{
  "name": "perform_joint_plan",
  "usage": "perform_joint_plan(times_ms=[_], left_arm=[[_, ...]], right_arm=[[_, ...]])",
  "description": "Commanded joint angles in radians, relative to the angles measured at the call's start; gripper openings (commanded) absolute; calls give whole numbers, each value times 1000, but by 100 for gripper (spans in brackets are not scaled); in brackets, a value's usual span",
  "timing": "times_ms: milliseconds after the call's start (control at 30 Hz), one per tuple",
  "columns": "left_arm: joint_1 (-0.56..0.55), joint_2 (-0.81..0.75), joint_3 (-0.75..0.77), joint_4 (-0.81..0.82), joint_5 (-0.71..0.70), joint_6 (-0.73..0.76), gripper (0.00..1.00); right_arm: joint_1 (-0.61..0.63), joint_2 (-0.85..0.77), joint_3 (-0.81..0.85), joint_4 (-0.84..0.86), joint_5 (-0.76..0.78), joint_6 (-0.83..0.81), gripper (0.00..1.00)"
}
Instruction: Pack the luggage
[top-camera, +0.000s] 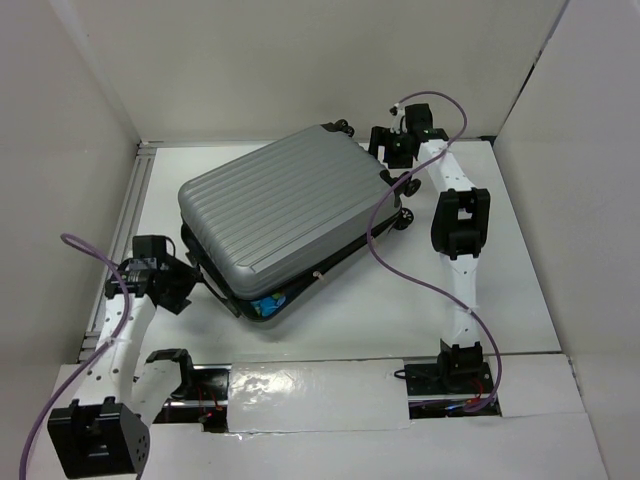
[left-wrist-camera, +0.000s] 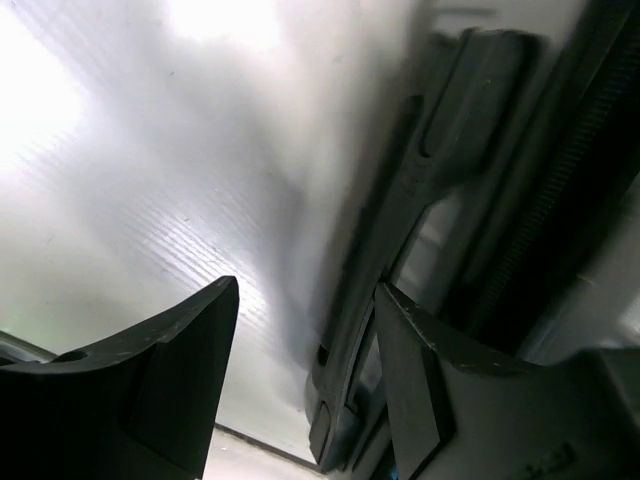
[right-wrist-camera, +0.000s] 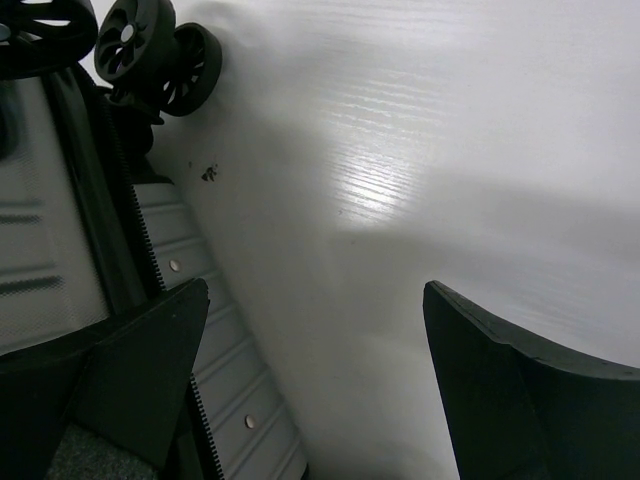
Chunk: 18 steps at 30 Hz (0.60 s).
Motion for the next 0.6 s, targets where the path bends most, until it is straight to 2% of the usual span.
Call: perform_joint_plan(times_ms=[0, 167, 267, 433, 533, 567], left_arm=[[-1, 3, -68, 71, -20, -30, 69], [-1, 27, -156, 310, 81, -7, 67], [-1, 105, -156, 336, 71, -7, 63], [-39, 242, -185, 454, 103, 5, 43], [-76, 326, -160, 464, 80, -4, 31], [-90, 342, -148, 464, 80, -4, 18]], right_arm=[[3, -62, -11, -13, -39, -9, 94], [3, -74, -47, -13, -90, -60, 94], [3, -99, -81, -13, -108, -113, 96], [-22, -184, -180, 30, -167, -146, 97], [-53, -232, -211, 42, -228, -146, 97], [-62, -243, -211, 55, -228, -155, 97]])
